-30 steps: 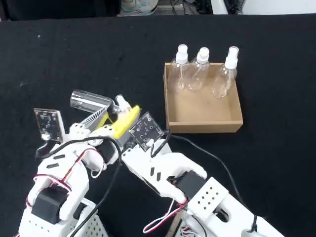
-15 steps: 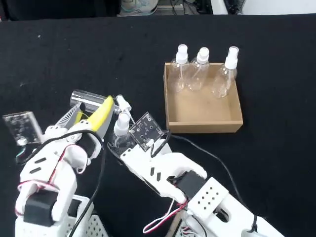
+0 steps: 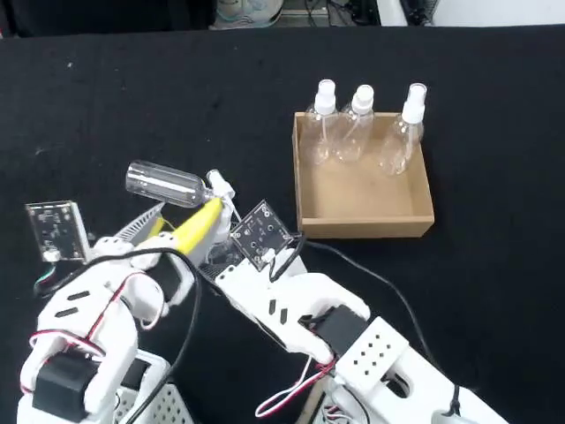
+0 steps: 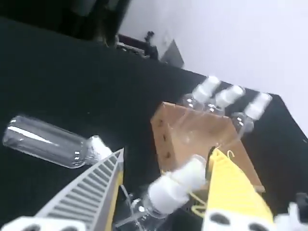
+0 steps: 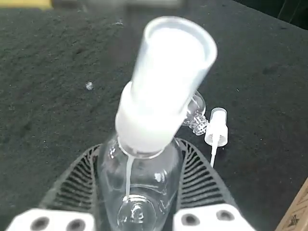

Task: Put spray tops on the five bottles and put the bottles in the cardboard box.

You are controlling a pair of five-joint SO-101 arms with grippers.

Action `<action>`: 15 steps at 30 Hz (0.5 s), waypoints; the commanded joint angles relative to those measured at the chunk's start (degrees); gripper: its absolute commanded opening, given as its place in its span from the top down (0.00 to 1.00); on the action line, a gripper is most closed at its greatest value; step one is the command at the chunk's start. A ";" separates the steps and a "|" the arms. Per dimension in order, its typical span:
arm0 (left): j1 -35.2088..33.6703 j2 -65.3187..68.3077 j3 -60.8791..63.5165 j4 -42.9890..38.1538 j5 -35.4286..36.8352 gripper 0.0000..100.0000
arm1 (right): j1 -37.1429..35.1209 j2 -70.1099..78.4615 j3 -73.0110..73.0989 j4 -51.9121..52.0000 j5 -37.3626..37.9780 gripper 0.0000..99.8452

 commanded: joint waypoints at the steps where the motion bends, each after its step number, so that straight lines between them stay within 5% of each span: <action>1: 2.24 0.26 -1.01 -0.79 0.26 0.72 | -0.79 -1.19 -0.40 -1.41 -0.26 0.99; 15: -6.55 0.18 1.45 1.32 -3.34 0.73 | -0.79 -1.19 -0.40 -1.41 -0.26 0.99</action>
